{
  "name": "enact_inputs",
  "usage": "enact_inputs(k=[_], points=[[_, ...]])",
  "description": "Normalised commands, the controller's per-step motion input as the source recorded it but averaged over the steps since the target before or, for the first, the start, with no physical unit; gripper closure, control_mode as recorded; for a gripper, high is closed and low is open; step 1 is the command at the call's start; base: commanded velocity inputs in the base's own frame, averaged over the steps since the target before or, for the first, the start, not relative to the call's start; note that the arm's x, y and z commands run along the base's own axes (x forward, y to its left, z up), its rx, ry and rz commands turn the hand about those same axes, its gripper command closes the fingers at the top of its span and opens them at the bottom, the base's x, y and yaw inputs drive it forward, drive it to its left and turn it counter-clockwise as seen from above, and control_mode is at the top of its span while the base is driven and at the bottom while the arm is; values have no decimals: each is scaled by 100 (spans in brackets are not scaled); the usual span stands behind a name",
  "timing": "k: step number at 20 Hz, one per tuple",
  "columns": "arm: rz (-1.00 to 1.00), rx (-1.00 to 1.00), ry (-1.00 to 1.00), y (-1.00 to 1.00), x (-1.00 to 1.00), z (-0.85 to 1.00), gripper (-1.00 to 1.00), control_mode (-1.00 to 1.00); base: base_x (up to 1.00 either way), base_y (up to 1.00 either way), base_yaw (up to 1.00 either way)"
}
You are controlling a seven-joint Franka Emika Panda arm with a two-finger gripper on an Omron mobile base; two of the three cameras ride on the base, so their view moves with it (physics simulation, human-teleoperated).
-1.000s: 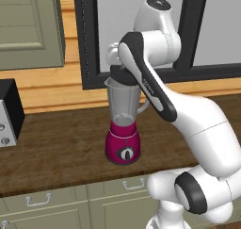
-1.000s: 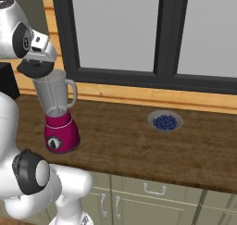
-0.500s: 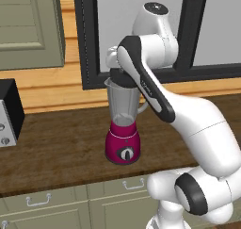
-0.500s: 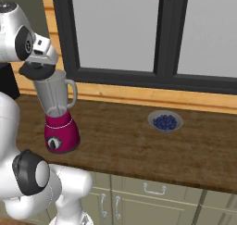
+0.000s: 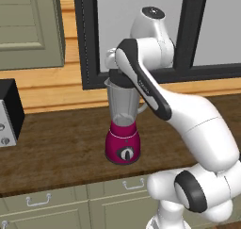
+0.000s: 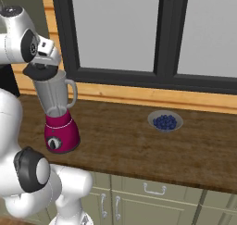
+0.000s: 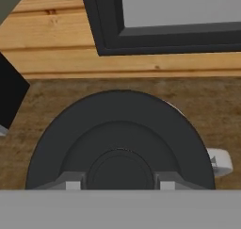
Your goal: Close the lid blender by securely placing the lid on top.
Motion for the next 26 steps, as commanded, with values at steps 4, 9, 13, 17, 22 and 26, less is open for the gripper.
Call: enact_inputs(k=[4, 9, 13, 17, 22, 26], points=[[0, 0, 0, 0, 20, 0, 100, -100, 0, 0, 0], [0, 0, 0, 0, 14, -5, 100, -100, 0, 0, 0], [0, 0, 0, 0, 8, -12, 100, -100, 0, 0, 0], [0, 0, 0, 0, 4, -9, 100, -100, 0, 0, 0], [0, 0, 0, 0, 3, -5, 100, -100, 0, 0, 0], [0, 0, 0, 0, 6, -4, 100, -100, 0, 0, 0]])
